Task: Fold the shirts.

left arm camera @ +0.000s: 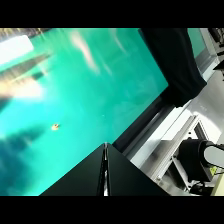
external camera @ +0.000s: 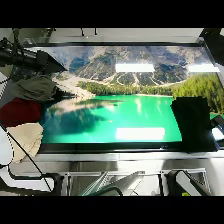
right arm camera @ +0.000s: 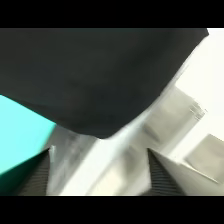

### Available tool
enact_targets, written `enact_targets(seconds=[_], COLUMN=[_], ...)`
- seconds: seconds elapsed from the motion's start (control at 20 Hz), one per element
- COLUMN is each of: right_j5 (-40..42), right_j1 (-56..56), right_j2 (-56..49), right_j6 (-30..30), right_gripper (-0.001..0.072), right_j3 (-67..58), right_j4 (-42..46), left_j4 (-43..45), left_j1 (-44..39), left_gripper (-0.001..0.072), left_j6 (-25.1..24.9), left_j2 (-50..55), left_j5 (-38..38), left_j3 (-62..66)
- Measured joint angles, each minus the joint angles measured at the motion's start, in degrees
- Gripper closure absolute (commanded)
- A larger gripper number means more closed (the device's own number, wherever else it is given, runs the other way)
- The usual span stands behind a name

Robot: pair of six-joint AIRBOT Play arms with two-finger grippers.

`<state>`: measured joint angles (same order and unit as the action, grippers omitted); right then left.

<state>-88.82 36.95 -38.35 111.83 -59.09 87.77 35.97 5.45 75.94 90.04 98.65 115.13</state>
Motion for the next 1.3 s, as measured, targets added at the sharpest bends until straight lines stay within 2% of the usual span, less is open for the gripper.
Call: enact_targets(seconds=[0.05, 0.25, 0.45, 0.85, 1.05, 1.3], right_j5=[0.9, 5.3, 6.7, 7.6, 6.9, 5.3], right_j1=[0.0, -0.2, -3.3, -12.0, -12.8, -13.0], right_j2=[0.0, 0.0, 1.6, 13.0, 14.6, 15.1], right_j6=[-0.9, -6.8, -13.4, -20.3, -21.9, -22.4], right_gripper=[0.069, 0.0691, 0.0691, 0.0691, 0.069, 0.069], right_j3=[-1.0, -3.2, -2.6, 9.9, 12.2, 12.9], right_j4=[-2.4, -15.5, -23.3, -26.5, -27.2, -27.5], left_j4=[0.0, 0.2, 0.5, 0.6, 0.6, 0.5], left_j1=[-0.1, -0.3, -0.7, -1.6, -1.7, -1.7], left_gripper=[0.0695, 0.0696, 0.0695, 0.0695, 0.0694, 0.0694], left_j6=[0.0, -0.4, -2.8, -8.7, -9.6, -9.8], left_j2=[0.0, -1.4, -10.4, -37.2, -44.2, -47.8], left_j5=[-0.3, -1.3, -4.0, -8.9, -10.1, -10.5], left_j3=[0.0, -0.9, -13.5, -55.6, -65.8, -70.2])
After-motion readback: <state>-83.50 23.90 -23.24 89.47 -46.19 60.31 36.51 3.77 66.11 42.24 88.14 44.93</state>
